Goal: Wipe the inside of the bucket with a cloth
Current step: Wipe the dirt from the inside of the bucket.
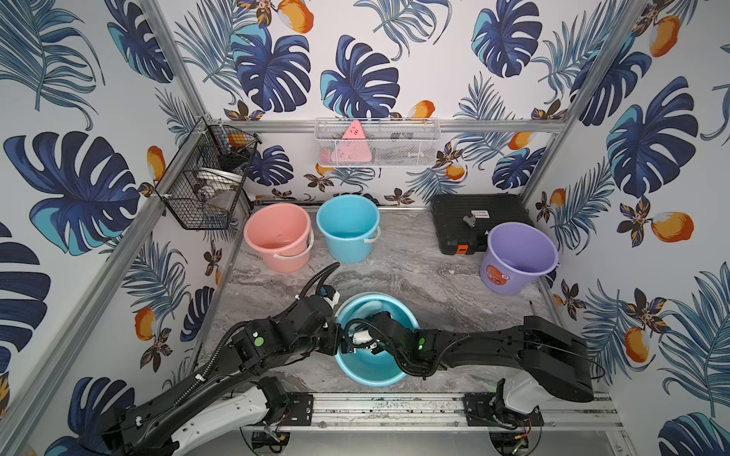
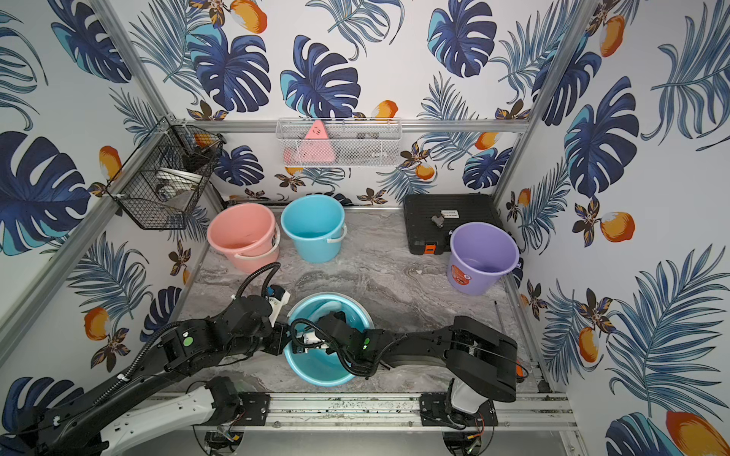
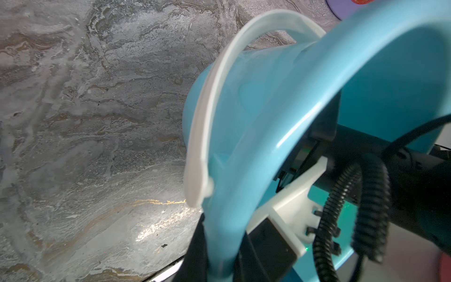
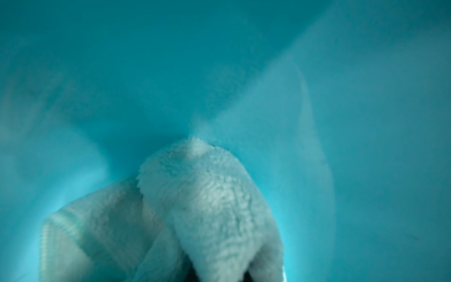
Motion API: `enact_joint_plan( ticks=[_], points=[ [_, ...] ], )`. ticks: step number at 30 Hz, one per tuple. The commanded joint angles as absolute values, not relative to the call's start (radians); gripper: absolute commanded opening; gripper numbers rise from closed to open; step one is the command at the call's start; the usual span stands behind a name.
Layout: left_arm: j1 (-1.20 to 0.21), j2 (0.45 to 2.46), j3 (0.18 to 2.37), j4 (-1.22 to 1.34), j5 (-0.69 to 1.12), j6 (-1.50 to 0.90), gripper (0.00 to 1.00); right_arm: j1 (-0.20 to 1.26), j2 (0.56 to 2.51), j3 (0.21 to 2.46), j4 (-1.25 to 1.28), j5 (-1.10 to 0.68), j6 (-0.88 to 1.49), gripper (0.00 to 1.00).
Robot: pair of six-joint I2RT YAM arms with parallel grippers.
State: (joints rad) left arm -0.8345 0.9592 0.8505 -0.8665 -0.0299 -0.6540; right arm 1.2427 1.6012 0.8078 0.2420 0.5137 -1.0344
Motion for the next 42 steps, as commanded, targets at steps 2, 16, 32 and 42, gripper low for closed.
enact_joint_plan(
  ticks=[2, 16, 32, 42],
  points=[
    [-0.842, 0.968, 0.851, -0.891, -0.024, -0.668, 0.00, 1.245, 1.595, 0.813, 0.308, 0.673, -1.136, 0.00],
    [-0.856, 0.985, 0.900, -0.954, -0.100, -0.652, 0.00, 1.249, 1.481, 0.908, -0.468, 0.654, -1.036, 0.00],
    [-0.905, 1.020, 0.927, -0.937, -0.127, -0.671, 0.00, 1.244, 1.455, 0.958, -0.743, 0.114, -0.866, 0.00],
    [-0.962, 1.064, 0.924, -0.897, -0.141, -0.702, 0.00, 1.235, 1.406, 0.883, -0.441, -0.103, -0.783, 0.00]
  ],
)
